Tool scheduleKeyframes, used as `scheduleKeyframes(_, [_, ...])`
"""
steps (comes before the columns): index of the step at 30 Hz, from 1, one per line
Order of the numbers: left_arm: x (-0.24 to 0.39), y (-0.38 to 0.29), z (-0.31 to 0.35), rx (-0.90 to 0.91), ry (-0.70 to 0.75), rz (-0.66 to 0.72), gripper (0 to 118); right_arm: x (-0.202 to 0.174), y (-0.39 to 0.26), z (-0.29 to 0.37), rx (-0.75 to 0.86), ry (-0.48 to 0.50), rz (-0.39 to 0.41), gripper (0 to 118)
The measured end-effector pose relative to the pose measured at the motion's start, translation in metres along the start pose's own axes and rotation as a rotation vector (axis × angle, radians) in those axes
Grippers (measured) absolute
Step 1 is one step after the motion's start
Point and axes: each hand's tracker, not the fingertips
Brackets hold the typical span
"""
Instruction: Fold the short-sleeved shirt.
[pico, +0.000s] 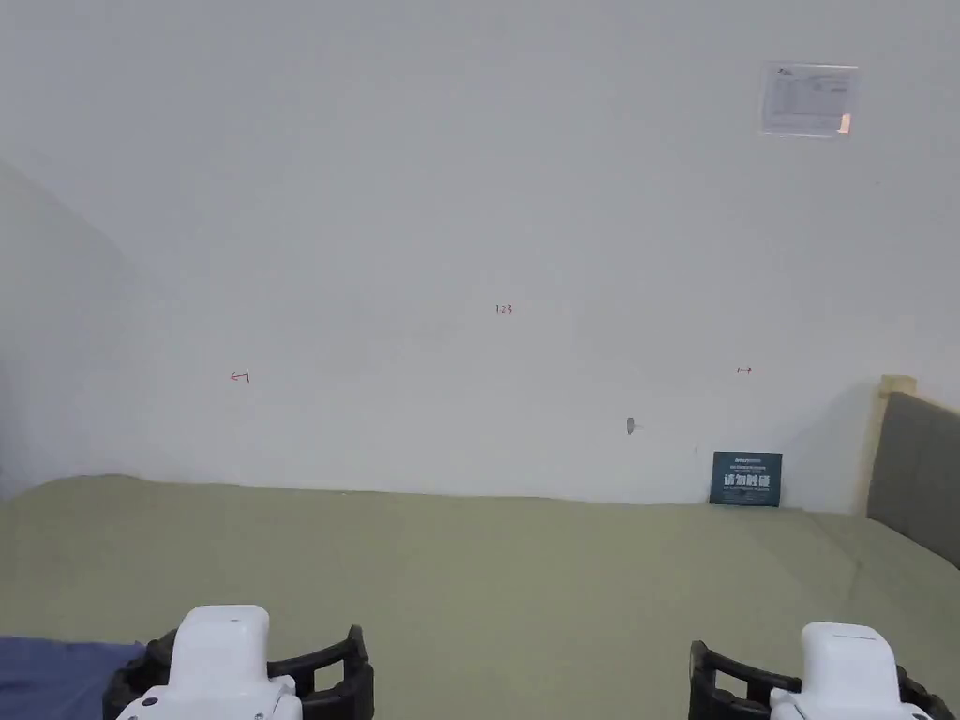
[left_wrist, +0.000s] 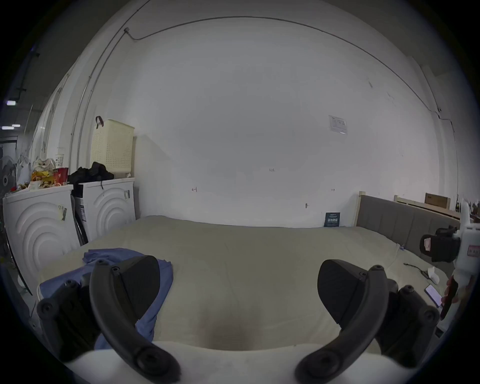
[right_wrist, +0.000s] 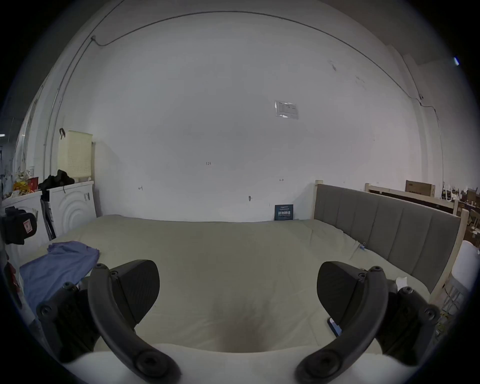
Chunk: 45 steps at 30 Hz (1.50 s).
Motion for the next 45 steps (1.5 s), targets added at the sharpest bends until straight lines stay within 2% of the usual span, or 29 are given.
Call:
scheduleKeyframes(17, [0.001, -0.002, 0.001, 0.004, -0.004, 0.021, 118, -0.007, -0.002, -0.002, -0.011, 0.017, 0.028, 118])
scheduleKeyframes(25, [-0.002, -0.006, -0.004, -0.032, -0.016, 0.077, 118, -0.009, -0.006, 0.0, -0.015, 0.021, 0.034, 118])
scheduleKeyframes(45, [-0.006, -0.004, -0.009, -0.061, -0.005, 0.06, 118, -0.005, 0.003, -0.007, -0.002, 0.048, 0.035, 118])
